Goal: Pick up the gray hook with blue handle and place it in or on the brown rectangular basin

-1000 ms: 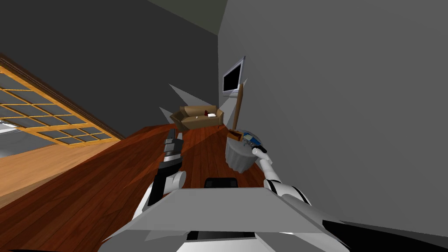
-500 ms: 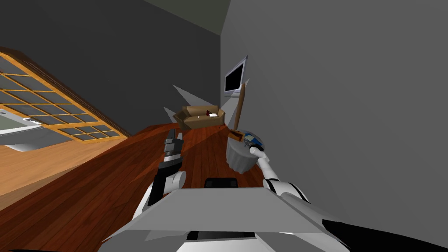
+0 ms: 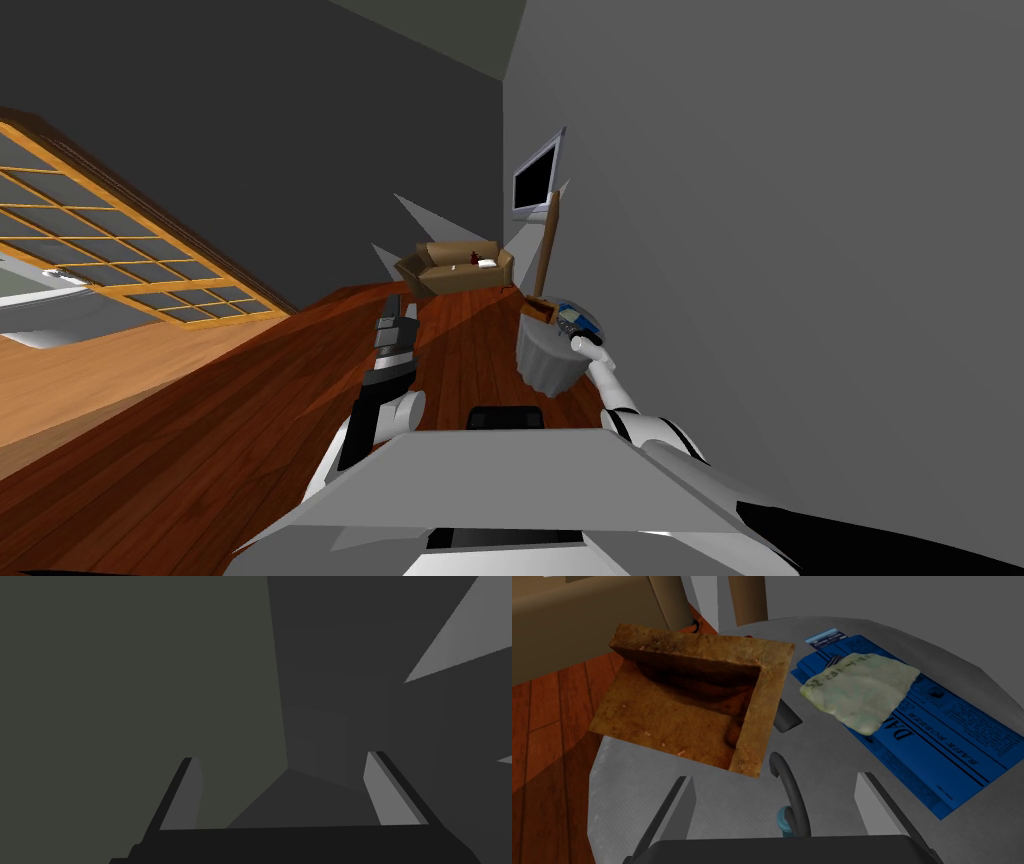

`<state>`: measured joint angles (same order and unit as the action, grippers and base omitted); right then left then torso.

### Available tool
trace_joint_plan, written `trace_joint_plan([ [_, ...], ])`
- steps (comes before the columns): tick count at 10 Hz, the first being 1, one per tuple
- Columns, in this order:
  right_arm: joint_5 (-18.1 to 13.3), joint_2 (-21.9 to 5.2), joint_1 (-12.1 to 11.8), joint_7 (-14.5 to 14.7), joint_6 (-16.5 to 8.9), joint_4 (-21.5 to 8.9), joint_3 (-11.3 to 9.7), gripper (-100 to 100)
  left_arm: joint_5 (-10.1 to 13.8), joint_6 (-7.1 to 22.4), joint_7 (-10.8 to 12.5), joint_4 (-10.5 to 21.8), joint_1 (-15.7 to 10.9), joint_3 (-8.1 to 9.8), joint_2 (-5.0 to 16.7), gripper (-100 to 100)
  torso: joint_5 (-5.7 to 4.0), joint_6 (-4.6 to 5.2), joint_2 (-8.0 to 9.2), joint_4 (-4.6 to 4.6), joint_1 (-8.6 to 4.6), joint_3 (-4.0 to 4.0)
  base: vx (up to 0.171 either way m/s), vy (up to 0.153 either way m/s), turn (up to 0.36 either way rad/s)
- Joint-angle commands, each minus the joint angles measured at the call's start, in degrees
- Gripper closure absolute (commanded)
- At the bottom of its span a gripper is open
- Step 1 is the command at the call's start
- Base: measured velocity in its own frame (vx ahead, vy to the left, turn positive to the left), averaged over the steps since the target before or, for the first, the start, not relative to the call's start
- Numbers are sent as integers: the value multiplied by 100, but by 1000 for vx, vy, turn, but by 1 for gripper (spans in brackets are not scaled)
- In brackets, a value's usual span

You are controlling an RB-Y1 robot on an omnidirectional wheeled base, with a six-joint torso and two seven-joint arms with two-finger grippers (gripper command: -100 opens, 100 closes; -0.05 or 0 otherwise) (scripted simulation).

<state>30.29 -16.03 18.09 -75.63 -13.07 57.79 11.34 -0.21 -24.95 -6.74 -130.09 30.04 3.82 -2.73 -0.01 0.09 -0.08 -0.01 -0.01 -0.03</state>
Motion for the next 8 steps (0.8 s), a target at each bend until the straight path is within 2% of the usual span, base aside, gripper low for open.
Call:
trace_joint_plan([
  [1, 0, -1, 0, 0, 0, 0, 0, -100, 0, 0, 0, 0, 0, 0, 0, 0, 0, 0, 0, 0, 0, 0, -5, 6, 17],
  [2, 0, -1, 0, 0, 0, 0, 0, -100, 0, 0, 0, 0, 0, 0, 0, 0, 0, -2, 2, 0, 4, 1, -8, 10, 28],
  [6, -603, -241, -151, 615, 369, -92, 58, -100, 0, 0, 0, 0, -1, 0, 0, 0, 2, -1, 8, 2, 8, 5, -16, 20, 58],
  [7, -624, -241, -151, 615, 369, -92, 58, -100, 0, 0, 0, 0, 0, 0, 0, 0, 1, -1, 6, 1, 6, 4, -7, 9, 25],
  [8, -818, -309, -194, 812, 482, -125, 73, -100, 0, 0, 0, 0, 0, 0, 0, 0, 1, -1, 5, 1, 6, 3, -11, 15, 42],
])
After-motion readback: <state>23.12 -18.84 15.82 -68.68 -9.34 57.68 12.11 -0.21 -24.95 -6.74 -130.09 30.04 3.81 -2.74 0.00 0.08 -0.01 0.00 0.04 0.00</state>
